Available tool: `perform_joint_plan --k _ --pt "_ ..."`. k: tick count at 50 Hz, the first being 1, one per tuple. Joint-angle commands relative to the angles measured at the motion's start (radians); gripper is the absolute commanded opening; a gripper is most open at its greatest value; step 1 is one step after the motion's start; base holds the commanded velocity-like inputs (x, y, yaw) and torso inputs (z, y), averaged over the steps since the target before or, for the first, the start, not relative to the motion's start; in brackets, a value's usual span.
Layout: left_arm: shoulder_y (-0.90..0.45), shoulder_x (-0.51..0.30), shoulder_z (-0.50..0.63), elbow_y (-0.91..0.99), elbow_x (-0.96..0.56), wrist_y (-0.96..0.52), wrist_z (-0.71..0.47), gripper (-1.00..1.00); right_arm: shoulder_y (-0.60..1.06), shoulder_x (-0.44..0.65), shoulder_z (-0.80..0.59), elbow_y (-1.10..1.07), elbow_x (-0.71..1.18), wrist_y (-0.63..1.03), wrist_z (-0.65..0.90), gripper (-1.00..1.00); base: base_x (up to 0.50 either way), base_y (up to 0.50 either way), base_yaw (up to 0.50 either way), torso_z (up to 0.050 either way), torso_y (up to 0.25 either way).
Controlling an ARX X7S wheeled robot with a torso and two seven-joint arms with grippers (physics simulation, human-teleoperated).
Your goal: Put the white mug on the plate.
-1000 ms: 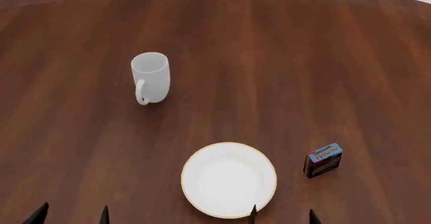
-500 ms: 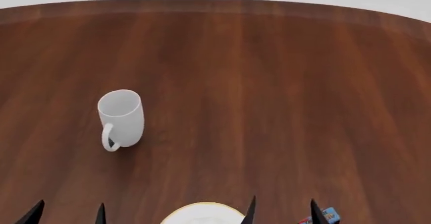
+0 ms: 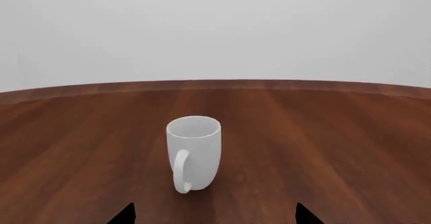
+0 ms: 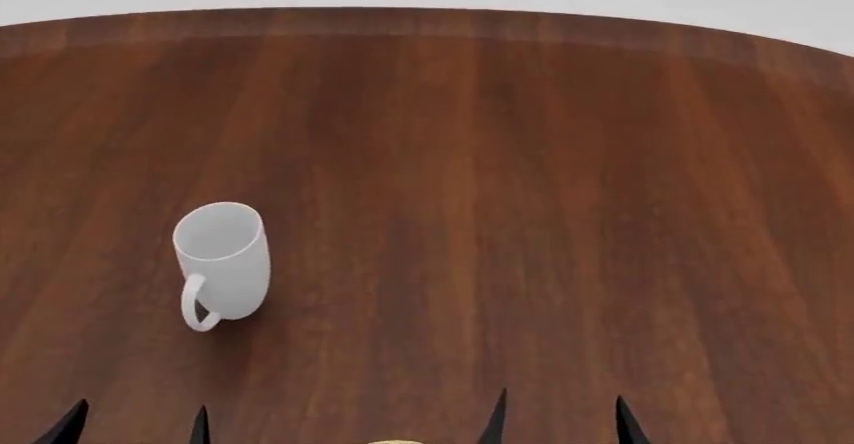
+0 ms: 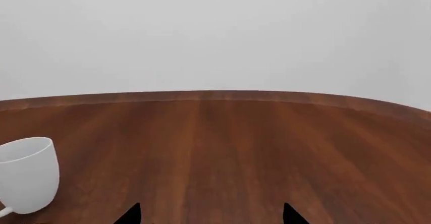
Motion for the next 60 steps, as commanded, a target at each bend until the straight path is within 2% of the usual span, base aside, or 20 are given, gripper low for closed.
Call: perform_joint_plan --k 1,27,39,60 --pt "-0.002 -0.010 0.011 -0.004 -0.009 0.002 -0.006 1.00 -0.003 0.010 -0.016 -0.001 0.003 -0.005 0.017 1.00 0.00 0.20 0.00 0.000 0.000" --pt "-0.016 -0.022 0.041 -0.022 -0.021 0.002 -0.015 1.00 -0.004 0.030 -0.026 0.008 0.034 -0.017 0.038 1.00 0.00 0.35 0.00 0.000 0.000" --pt "-0.019 -0.025 0.055 -0.021 -0.023 0.001 -0.024 1.00 -0.019 0.040 0.000 -0.014 0.076 -0.022 0.055 1.00 0.00 0.00 0.00 0.000 0.000" --pt "-0.016 -0.036 0.070 -0.012 -0.029 -0.002 -0.041 1.00 -0.016 0.053 -0.016 0.005 0.087 -0.040 0.060 1.00 0.21 0.00 0.00 0.000 0.000"
